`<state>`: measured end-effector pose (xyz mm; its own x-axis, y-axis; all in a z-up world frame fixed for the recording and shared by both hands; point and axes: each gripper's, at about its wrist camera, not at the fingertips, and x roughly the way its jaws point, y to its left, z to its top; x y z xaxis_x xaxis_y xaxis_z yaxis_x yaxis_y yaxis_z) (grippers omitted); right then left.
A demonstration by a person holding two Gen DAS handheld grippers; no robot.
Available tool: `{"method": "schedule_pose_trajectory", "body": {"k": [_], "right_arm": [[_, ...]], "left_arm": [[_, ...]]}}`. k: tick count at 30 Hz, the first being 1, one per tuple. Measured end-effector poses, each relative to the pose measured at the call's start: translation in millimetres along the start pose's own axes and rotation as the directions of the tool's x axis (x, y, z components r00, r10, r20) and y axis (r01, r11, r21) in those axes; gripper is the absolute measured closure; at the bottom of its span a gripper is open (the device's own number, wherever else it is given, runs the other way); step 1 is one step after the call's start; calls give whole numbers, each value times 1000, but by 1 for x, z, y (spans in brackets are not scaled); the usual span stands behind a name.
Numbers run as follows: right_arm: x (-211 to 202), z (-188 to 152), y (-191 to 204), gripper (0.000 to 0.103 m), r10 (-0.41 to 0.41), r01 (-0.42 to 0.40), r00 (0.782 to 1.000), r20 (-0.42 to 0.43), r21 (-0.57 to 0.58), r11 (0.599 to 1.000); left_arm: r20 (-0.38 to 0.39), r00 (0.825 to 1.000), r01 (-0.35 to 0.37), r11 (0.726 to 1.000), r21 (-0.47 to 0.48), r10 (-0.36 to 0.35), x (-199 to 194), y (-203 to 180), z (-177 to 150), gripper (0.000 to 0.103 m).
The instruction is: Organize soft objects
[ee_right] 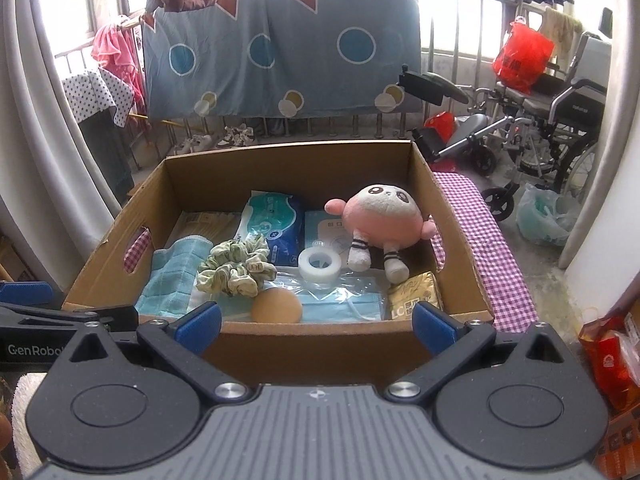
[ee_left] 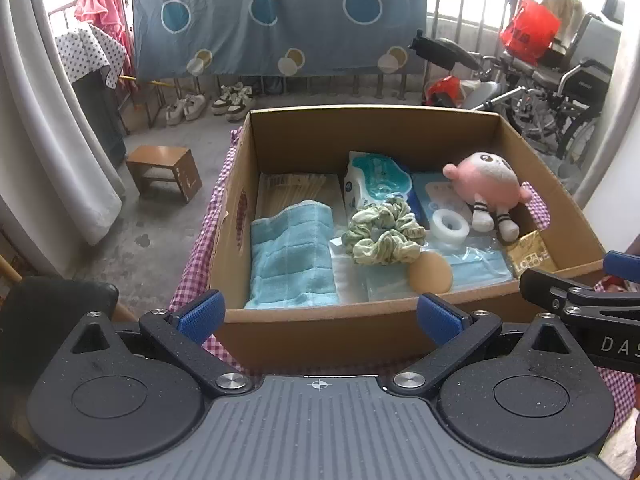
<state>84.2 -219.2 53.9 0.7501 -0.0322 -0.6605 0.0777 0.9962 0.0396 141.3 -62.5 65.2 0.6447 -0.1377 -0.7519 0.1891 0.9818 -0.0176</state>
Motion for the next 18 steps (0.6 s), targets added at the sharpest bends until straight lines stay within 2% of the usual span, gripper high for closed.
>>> {"method": "schedule_pose_trajectory", "body": {"k": [18], "right_arm": [[1,-1,-1,0,-8,8,1000,-2,-9,1000]], "left_arm": [[-22,1000,3,1000,-1,-3,2,-1,-1,0]]}}
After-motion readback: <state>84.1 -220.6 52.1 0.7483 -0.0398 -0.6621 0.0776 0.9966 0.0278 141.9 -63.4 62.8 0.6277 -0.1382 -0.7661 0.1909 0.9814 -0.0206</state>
